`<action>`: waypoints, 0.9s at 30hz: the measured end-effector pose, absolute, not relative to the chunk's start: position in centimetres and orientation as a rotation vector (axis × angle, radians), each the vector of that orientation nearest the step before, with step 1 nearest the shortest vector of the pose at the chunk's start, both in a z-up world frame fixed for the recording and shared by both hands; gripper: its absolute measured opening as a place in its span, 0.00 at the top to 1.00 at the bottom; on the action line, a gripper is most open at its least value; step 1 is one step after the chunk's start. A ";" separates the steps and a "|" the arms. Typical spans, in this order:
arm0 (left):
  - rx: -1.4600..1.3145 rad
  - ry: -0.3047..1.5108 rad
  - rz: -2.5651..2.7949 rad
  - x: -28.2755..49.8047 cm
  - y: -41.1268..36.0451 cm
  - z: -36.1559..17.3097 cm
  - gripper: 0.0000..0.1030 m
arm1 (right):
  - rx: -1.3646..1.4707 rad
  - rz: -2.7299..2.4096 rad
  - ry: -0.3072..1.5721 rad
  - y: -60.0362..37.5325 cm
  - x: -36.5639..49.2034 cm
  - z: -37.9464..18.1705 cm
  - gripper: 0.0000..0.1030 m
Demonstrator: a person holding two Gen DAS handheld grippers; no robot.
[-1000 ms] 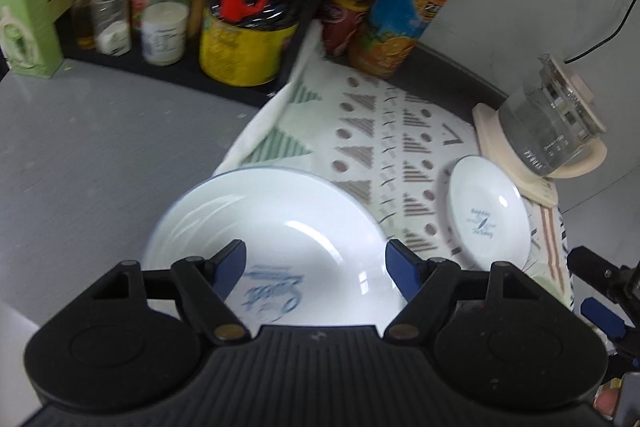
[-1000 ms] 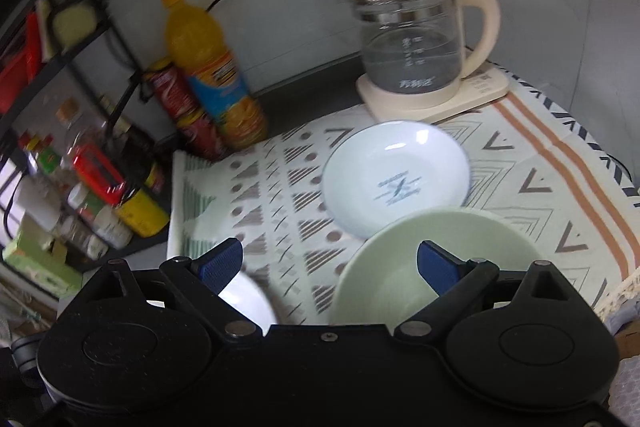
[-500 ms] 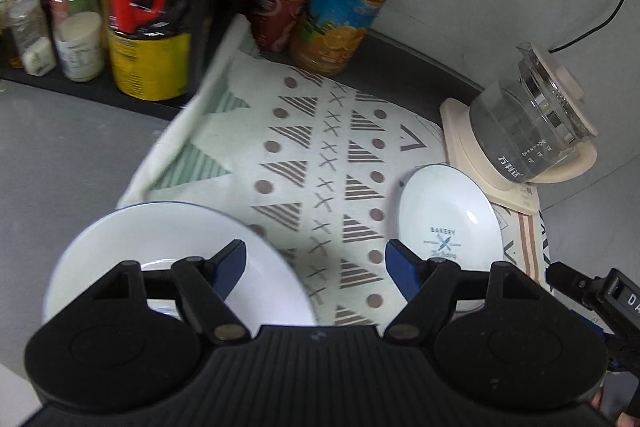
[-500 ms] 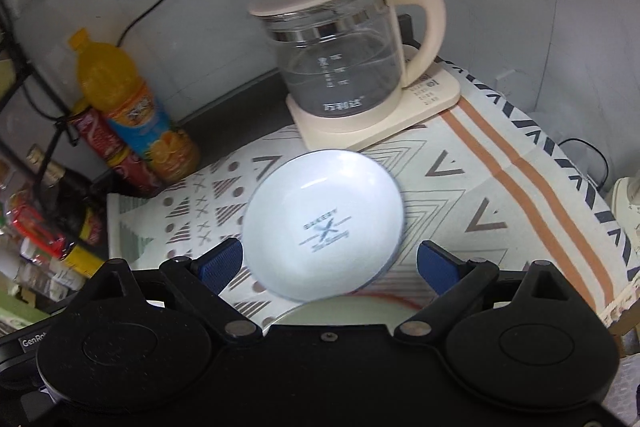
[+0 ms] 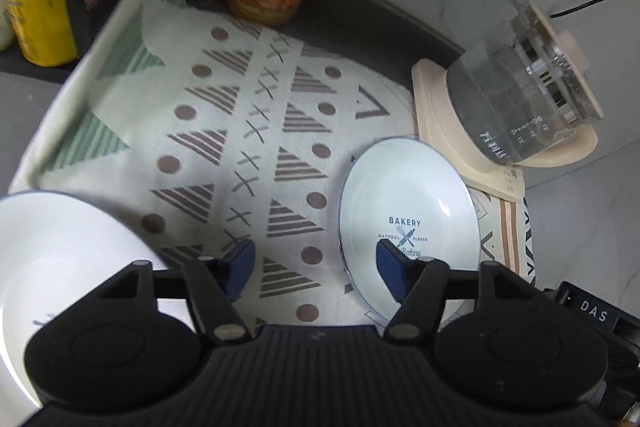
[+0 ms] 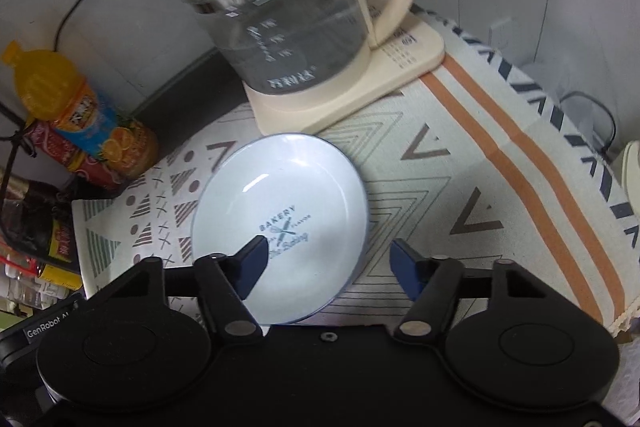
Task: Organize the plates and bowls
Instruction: 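Move both grippers to the small white 'BAKERY' plate, then close both grippers on the rim of the 'BAKERY' plate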
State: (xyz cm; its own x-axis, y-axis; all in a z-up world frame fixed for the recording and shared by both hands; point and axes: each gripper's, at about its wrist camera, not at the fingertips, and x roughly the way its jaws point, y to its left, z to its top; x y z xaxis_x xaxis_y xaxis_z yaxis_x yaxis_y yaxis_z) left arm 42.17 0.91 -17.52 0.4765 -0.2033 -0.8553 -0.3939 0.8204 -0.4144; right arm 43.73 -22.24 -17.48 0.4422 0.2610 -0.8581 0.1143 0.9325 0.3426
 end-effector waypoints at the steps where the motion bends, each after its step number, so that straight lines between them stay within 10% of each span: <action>1: -0.638 1.096 0.125 42.4 0.8 -17.9 0.45 | 0.387 0.094 1.129 -22.5 44.0 -17.9 0.46; 12: -0.725 1.174 0.129 44.4 0.0 -21.1 0.78 | 0.488 0.104 1.257 -24.5 46.6 -21.9 0.74; 27: -0.771 1.215 0.110 46.5 -0.8 -23.1 0.88 | 0.524 0.159 1.344 -24.2 48.9 -24.9 0.87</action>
State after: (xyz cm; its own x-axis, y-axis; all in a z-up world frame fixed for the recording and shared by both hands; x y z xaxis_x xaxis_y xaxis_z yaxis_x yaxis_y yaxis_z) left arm 46.46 -0.81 -23.12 0.3766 -0.3174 -0.8703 -0.4680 0.7456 -0.4744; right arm 48.87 -24.20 -24.86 0.2337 0.4028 -0.8849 0.1859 0.8748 0.4473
